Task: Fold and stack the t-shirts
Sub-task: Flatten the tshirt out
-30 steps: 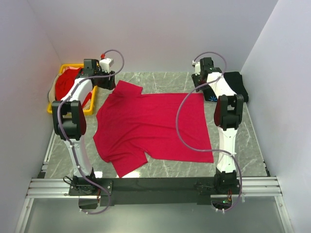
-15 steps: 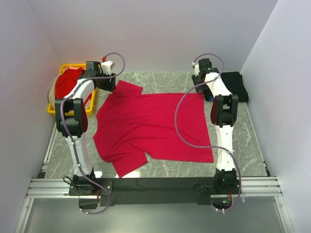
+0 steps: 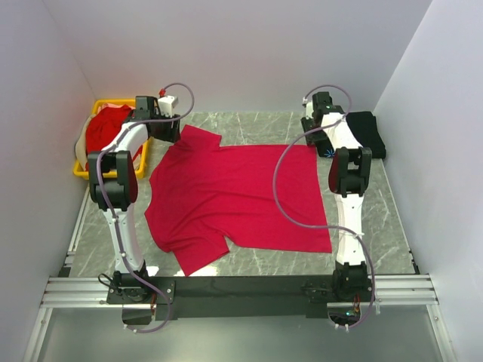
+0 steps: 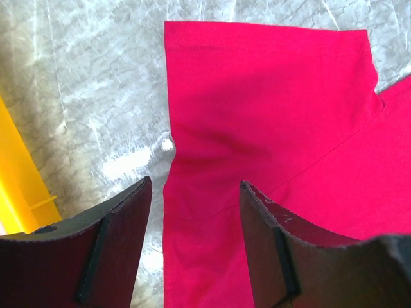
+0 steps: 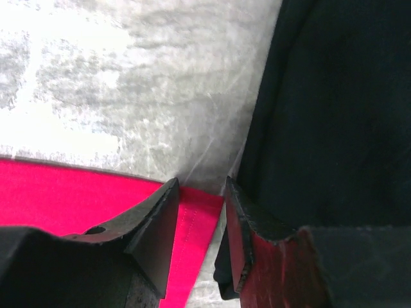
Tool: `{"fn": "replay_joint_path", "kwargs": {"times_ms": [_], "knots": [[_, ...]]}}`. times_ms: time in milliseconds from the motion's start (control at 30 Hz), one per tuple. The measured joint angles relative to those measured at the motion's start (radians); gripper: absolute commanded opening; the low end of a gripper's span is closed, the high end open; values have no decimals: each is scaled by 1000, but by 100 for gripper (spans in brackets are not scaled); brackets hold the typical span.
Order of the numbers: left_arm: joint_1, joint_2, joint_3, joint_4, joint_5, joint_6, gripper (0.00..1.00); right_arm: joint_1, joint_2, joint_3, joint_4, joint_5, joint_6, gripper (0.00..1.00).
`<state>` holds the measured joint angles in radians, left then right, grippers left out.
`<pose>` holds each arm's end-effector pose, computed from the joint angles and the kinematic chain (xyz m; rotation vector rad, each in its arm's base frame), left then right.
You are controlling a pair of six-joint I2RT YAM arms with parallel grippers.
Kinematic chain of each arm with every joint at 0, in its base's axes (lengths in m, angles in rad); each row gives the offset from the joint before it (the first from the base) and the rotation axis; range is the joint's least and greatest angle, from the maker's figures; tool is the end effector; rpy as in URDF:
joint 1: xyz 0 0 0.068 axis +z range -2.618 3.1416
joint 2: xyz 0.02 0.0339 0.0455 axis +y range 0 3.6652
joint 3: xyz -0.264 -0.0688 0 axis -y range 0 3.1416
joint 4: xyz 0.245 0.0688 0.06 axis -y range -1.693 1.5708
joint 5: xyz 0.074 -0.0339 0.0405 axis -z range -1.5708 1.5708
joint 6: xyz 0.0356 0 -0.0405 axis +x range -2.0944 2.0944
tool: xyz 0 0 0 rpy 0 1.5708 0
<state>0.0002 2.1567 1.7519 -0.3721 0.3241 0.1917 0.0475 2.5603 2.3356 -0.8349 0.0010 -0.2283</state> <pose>0.4916 -0.0112 0.2166 0.3782 2.2832 -0.2830 0.5459 0.0259 0.1668 -0.3614 2.6069 -0.0634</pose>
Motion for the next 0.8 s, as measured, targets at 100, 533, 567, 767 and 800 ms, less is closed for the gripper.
{"fn": "replay_joint_path", "kwargs": {"times_ms": [100,533,567,767,800], "knots": [[0,2,0,-4,0,-3,63,-23,0,2,-18,-51,33,33],[31,87,87,-14,-10,-58,62,-37,-10,-19,-19,-131,84,0],[37,96,89,-14,-9,-63,62,-38,-18,-32,-12,-138,86,0],[60,120,98,-32,-9,-85,62,-39,-75,-129,27,-174,113,0],[61,122,103,-34,-8,-89,61,-39,-84,-140,33,-181,119,0]]}}
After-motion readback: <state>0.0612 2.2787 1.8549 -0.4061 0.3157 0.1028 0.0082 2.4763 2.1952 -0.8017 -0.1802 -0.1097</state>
